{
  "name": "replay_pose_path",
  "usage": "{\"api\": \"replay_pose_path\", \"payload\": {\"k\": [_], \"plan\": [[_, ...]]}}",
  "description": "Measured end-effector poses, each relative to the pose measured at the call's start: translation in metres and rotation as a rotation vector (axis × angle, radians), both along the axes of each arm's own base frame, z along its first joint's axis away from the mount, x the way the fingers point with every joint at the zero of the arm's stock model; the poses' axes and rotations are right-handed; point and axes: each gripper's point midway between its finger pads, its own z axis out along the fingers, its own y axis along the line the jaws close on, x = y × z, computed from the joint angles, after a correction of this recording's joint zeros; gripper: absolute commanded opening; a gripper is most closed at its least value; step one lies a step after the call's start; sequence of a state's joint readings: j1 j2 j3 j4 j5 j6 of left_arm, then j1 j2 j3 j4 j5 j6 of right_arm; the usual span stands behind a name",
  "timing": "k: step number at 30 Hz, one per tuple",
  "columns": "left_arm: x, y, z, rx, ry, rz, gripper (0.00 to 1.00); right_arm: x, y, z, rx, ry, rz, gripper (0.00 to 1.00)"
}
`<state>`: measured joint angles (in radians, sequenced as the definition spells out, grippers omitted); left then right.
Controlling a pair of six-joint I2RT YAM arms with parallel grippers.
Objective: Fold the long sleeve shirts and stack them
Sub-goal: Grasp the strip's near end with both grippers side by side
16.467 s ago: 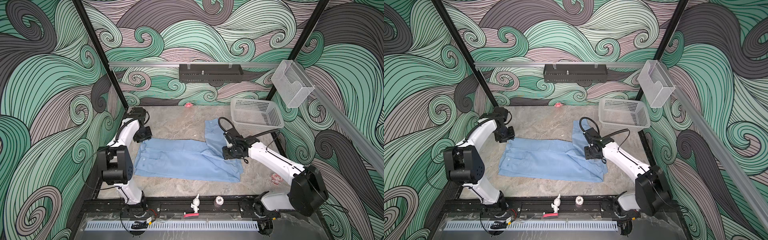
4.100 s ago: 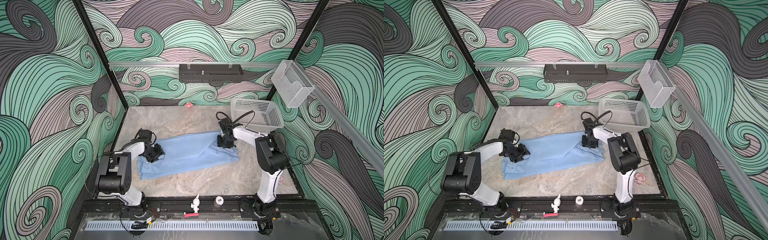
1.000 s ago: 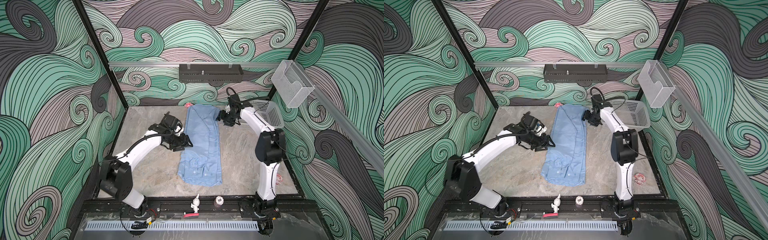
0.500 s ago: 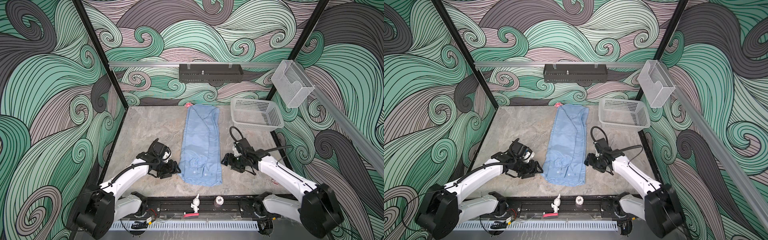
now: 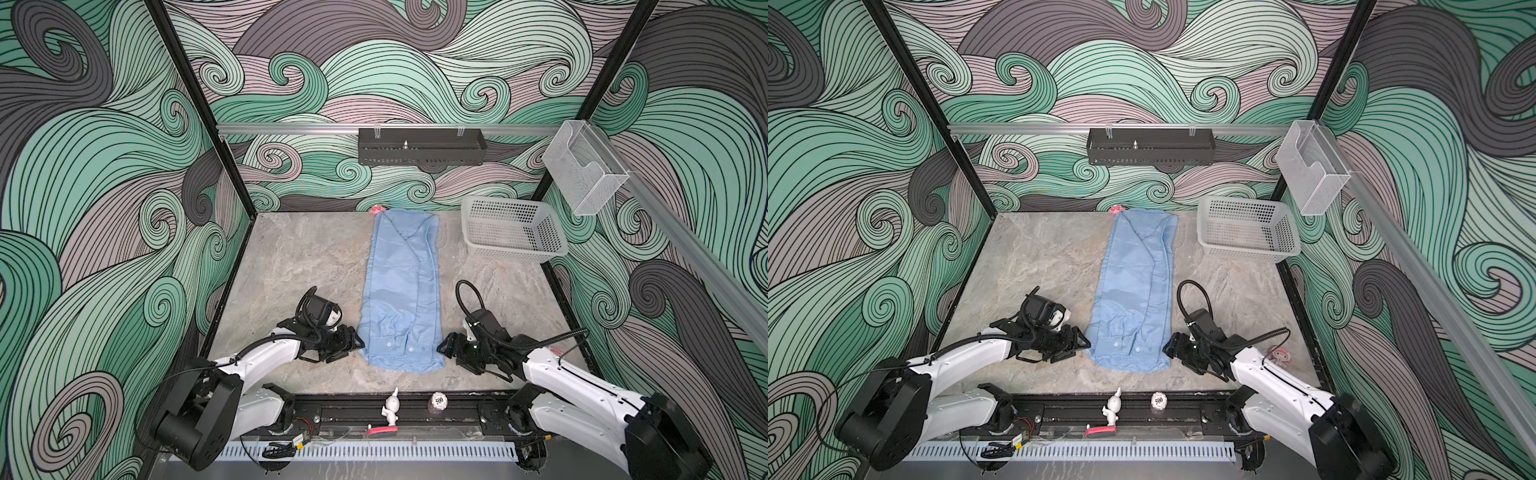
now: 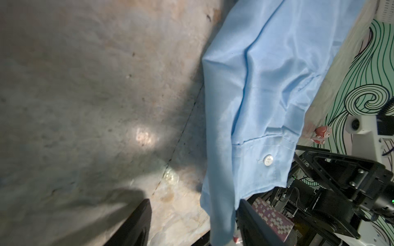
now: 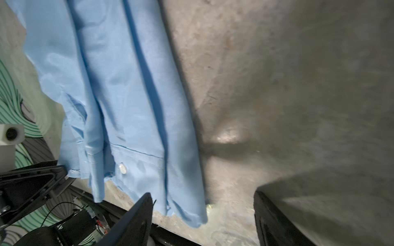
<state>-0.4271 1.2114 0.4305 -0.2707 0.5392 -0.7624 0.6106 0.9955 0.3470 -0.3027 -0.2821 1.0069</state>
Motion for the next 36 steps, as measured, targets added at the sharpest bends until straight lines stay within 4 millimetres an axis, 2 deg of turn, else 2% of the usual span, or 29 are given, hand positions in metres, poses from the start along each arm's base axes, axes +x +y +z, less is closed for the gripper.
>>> {"api": "replay_pose_path", "payload": {"k": [5, 11, 20, 22, 25, 29, 33, 36], "plan": [[0.008, -0.014, -0.002, -0.065, -0.004, -0.004, 0.66, 0.009, 0.017, 0.002, 0.082, -0.04, -0.003, 0.75], [0.014, -0.029, -0.001, -0.116, -0.014, -0.018, 0.65, 0.014, 0.028, 0.004, 0.129, -0.055, -0.005, 0.75], [0.01, -0.052, -0.009, -0.201, -0.005, -0.067, 0.43, 0.017, 0.044, 0.001, 0.17, -0.055, 0.02, 0.66], [0.009, -0.055, -0.01, -0.211, -0.005, -0.071, 0.38, 0.017, 0.046, 0.001, 0.174, -0.056, 0.026, 0.68], [0.006, -0.056, -0.012, -0.211, 0.003, -0.072, 0.31, 0.016, 0.047, 0.002, 0.176, -0.061, 0.036, 0.75], [0.003, -0.055, -0.015, -0.2, 0.013, -0.069, 0.23, 0.008, 0.039, 0.004, 0.157, -0.06, 0.036, 0.77], [0.002, -0.054, -0.016, -0.196, 0.019, -0.065, 0.2, -0.002, 0.028, 0.001, 0.146, -0.063, 0.025, 0.71], [0.001, -0.054, -0.017, -0.195, 0.025, -0.062, 0.17, 0.0, 0.032, -0.001, 0.156, -0.058, 0.028, 0.68]]}}
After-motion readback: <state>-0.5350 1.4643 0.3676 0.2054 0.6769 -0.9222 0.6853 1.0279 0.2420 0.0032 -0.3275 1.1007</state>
